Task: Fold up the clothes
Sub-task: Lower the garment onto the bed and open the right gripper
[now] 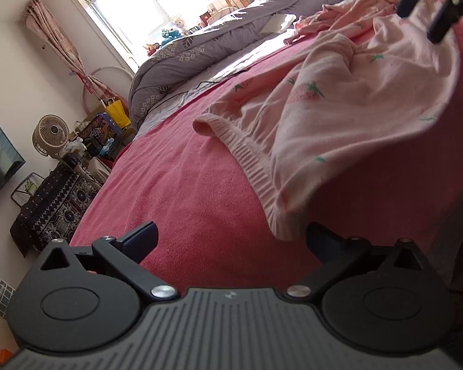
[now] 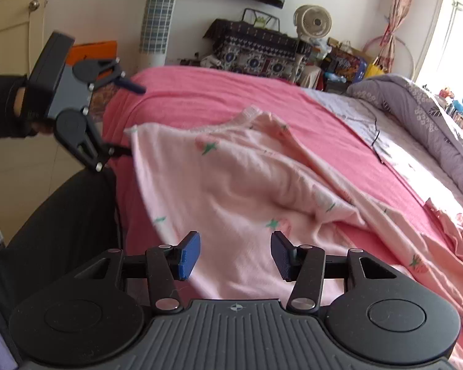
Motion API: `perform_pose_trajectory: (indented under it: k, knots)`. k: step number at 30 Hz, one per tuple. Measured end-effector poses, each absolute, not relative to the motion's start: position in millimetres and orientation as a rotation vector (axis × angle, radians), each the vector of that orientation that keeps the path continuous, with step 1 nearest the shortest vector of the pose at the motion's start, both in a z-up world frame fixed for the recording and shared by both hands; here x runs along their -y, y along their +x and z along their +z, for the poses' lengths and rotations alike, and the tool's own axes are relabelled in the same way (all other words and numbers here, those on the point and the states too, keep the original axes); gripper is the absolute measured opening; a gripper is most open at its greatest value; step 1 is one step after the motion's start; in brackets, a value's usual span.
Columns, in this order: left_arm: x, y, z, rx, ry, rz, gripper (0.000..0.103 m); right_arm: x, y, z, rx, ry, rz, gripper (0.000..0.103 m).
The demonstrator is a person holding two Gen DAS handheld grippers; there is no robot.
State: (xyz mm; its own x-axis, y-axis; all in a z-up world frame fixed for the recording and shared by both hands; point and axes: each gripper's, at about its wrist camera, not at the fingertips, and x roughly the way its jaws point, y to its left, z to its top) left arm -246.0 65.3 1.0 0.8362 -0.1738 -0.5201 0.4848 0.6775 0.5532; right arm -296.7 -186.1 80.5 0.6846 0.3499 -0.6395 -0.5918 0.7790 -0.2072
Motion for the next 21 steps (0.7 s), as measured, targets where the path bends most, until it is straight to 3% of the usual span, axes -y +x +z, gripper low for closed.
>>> perform_pose_trajectory:
  k: [5,10,13,19,21]
  knots:
    - [-99,-246,29,-0.443,0.637,-0.286,0.103,201,-254,79,-0.585,-0.501,0.413,0.063]
    - [-162,-204,78,-0.454,0.347,-0.13,0.101,224,-202,60,-0.604,-0.607,0.257,0.063]
    - [-162,-174,95,-0.412,0.264,-0.211,0.1,238,-170,49,-0.613,-0.669,0.163,0.063]
    - [-67,-111,78,-0.422,0.461,-0.565,0.1,241,-123,21,-0.7,-0.7,0.215,0.06]
    - [-45,-82,63,-0.494,0.427,-0.643,0.1,243,-112,17,-0.708,-0.688,0.227,0.054]
